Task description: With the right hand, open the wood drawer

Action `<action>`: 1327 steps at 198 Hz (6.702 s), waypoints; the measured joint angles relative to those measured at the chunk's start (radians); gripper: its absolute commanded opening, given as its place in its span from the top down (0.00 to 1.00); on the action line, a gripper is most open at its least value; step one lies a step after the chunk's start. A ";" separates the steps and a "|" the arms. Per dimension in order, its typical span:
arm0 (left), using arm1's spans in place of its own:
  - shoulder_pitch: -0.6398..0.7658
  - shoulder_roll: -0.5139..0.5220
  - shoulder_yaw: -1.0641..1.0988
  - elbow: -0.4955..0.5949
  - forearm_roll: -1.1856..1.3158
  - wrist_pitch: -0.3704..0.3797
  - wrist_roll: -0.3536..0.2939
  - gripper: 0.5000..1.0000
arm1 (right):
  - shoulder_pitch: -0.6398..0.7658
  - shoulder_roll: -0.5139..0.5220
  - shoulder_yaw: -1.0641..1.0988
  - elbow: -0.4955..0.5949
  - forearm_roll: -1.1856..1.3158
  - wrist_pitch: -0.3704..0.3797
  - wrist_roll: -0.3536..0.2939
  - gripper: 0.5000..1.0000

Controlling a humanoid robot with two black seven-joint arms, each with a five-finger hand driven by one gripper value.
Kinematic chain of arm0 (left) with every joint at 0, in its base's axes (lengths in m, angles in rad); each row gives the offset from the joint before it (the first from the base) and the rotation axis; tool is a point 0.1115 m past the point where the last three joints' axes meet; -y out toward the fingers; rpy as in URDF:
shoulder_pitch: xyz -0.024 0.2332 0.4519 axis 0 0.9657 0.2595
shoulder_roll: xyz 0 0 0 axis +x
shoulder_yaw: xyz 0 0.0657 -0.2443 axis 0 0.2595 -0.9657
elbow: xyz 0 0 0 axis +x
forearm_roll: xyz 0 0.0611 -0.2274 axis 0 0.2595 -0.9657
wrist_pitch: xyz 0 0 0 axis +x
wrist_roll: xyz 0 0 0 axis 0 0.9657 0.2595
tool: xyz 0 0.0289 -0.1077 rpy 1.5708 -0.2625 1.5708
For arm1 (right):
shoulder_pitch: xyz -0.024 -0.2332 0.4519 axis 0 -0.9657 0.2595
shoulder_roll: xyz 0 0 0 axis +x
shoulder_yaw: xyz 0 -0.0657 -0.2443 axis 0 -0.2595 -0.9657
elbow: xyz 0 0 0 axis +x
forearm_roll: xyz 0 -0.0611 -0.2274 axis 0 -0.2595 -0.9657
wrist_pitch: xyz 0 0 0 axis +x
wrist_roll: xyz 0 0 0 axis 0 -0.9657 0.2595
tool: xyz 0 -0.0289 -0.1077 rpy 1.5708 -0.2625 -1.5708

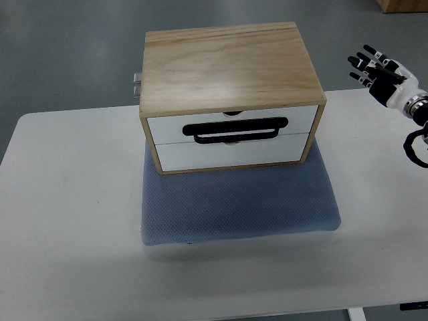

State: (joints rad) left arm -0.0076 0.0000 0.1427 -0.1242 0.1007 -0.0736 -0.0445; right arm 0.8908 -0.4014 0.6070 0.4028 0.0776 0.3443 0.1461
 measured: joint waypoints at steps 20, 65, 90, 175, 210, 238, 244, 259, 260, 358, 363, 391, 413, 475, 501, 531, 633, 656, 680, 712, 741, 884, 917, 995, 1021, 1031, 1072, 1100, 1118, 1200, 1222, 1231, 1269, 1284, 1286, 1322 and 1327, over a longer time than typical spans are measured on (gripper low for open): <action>0.000 0.000 0.000 0.000 0.000 0.000 0.000 0.00 | 0.022 -0.021 -0.007 0.002 -0.005 0.021 0.000 0.11; 0.000 0.000 0.000 0.000 0.000 0.000 0.000 0.00 | 0.060 -0.069 -0.017 0.004 -0.010 0.043 -0.002 0.11; 0.000 0.000 0.000 0.000 0.000 0.000 0.000 0.00 | 0.086 -0.101 -0.035 0.031 -0.016 0.045 -0.003 0.11; 0.000 0.000 0.000 0.000 0.000 0.000 0.000 0.00 | 0.334 -0.355 -0.324 0.320 -0.028 0.138 -0.002 0.11; 0.000 0.000 0.000 0.000 0.000 0.000 0.000 0.00 | 0.503 -0.426 -0.472 0.454 -0.089 0.226 -0.003 0.11; 0.000 0.000 0.000 0.000 0.000 0.000 0.000 0.00 | 0.606 -0.452 -0.559 0.558 -0.143 0.263 -0.009 0.11; 0.000 0.000 0.000 0.000 0.000 0.000 0.000 0.00 | 0.621 -0.452 -0.569 0.579 -0.163 0.265 -0.011 0.11; 0.000 0.000 0.000 0.000 0.000 0.000 0.000 0.00 | 0.648 -0.440 -0.579 0.624 -0.231 0.266 -0.024 0.11; 0.000 0.000 0.000 0.000 0.000 0.000 0.000 0.00 | 0.649 -0.439 -0.579 0.627 -0.236 0.266 -0.025 0.11; 0.000 0.000 0.000 0.000 0.000 0.000 0.000 0.00 | 0.758 -0.384 -0.608 0.753 -0.381 0.267 -0.094 0.11; 0.000 0.000 0.000 0.000 0.000 0.000 0.000 0.00 | 0.768 -0.384 -0.625 0.765 -0.381 0.267 -0.094 0.11; 0.000 0.000 0.000 0.000 0.000 0.000 0.000 0.00 | 0.844 -0.374 -0.767 0.840 -0.381 0.267 -0.089 0.11; 0.000 0.000 0.000 0.000 0.000 0.000 0.000 0.00 | 0.894 -0.355 -0.891 0.896 -0.383 0.267 -0.084 0.11; 0.000 0.000 0.000 0.000 0.000 0.000 0.000 0.00 | 0.931 -0.290 -1.052 0.954 -0.384 0.237 -0.084 0.11; 0.000 0.000 0.000 0.000 0.000 0.000 0.000 0.00 | 0.941 -0.262 -1.087 0.964 -0.383 0.214 -0.085 0.11; 0.000 0.000 0.000 0.000 0.000 0.000 0.000 0.00 | 0.942 -0.234 -1.105 0.991 -0.382 0.164 -0.090 0.11; 0.000 0.000 0.000 0.000 0.000 0.000 0.000 0.00 | 0.937 -0.189 -1.129 1.022 -0.377 0.061 -0.094 0.11; 0.000 0.000 0.000 0.000 0.000 0.000 0.000 0.00 | 0.932 -0.183 -1.131 1.022 -0.377 0.056 -0.095 0.11; 0.000 0.000 0.000 0.000 0.000 0.000 0.000 0.00 | 0.925 -0.169 -1.131 1.022 -0.377 0.028 -0.095 0.11; 0.000 0.000 0.000 0.000 0.000 0.000 0.000 0.00 | 0.905 -0.162 -1.132 1.022 -0.377 -0.004 -0.096 0.11; 0.000 0.000 0.000 0.000 0.000 0.000 0.000 0.00 | 0.901 -0.156 -1.139 1.022 -0.377 -0.013 -0.097 0.11; 0.000 0.000 0.000 0.000 0.000 0.000 0.000 0.00 | 0.913 -0.182 -1.163 1.062 -0.377 0.065 -0.112 0.11; 0.000 0.000 0.000 0.000 0.000 0.000 0.000 0.00 | 0.916 -0.193 -1.167 1.093 -0.377 0.079 -0.112 0.11; 0.000 0.000 0.000 0.000 0.000 0.000 0.000 0.00 | 0.957 -0.241 -1.179 1.160 -0.377 0.149 -0.112 0.11; 0.000 0.000 0.000 0.000 0.000 0.000 0.000 0.00 | 0.959 -0.252 -1.179 1.173 -0.377 0.167 -0.111 0.11; 0.000 0.000 0.000 0.000 0.000 0.000 0.000 0.00 | 0.959 -0.256 -1.179 1.180 -0.377 0.171 -0.111 0.11; 0.000 0.000 0.000 0.000 0.000 0.000 0.000 0.00 | 0.976 -0.276 -1.183 1.208 -0.377 0.199 -0.111 0.11; 0.000 0.000 0.000 0.000 0.000 0.000 0.000 0.00 | 0.987 -0.287 -1.187 1.222 -0.377 0.217 -0.112 0.11; 0.000 0.000 0.000 0.000 0.000 0.000 0.000 0.00 | 0.996 -0.294 -1.188 1.229 -0.377 0.224 -0.112 0.11; 0.000 0.000 0.000 0.000 0.000 0.000 0.000 0.00 | 1.037 -0.335 -1.182 1.236 -0.376 0.238 -0.108 0.11; 0.000 0.000 0.000 0.000 0.000 0.000 0.000 0.00 | 1.052 -0.360 -1.172 1.233 -0.365 0.239 -0.100 0.11; 0.000 0.000 0.000 0.000 0.000 0.000 0.000 0.00 | 1.062 -0.372 -1.166 1.229 -0.351 0.238 -0.097 0.11; 0.000 0.000 0.000 0.000 0.000 0.000 0.000 0.00 | 1.061 -0.441 -1.085 1.175 -0.212 0.221 -0.093 0.11; 0.000 0.000 0.000 0.000 0.000 0.000 0.000 0.00 | 1.038 -0.466 -1.035 1.126 -0.157 0.205 -0.089 0.11; 0.000 0.000 0.000 0.000 0.000 0.000 0.000 0.00 | 1.034 -0.469 -1.026 1.119 -0.150 0.202 -0.088 0.11; 0.000 0.000 0.000 0.000 0.000 0.000 0.000 0.00 | 0.906 -0.515 -0.831 0.996 -0.079 0.131 -0.083 0.11; 0.000 0.000 0.000 0.000 0.000 0.000 0.000 0.00 | 0.882 -0.517 -0.800 0.980 -0.076 0.116 -0.083 0.11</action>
State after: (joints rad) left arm -0.0076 0.0000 0.1427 -0.1243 0.1004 -0.0736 -0.0445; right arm 1.7728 -0.9179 -0.1927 1.3830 0.0012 0.4603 0.0629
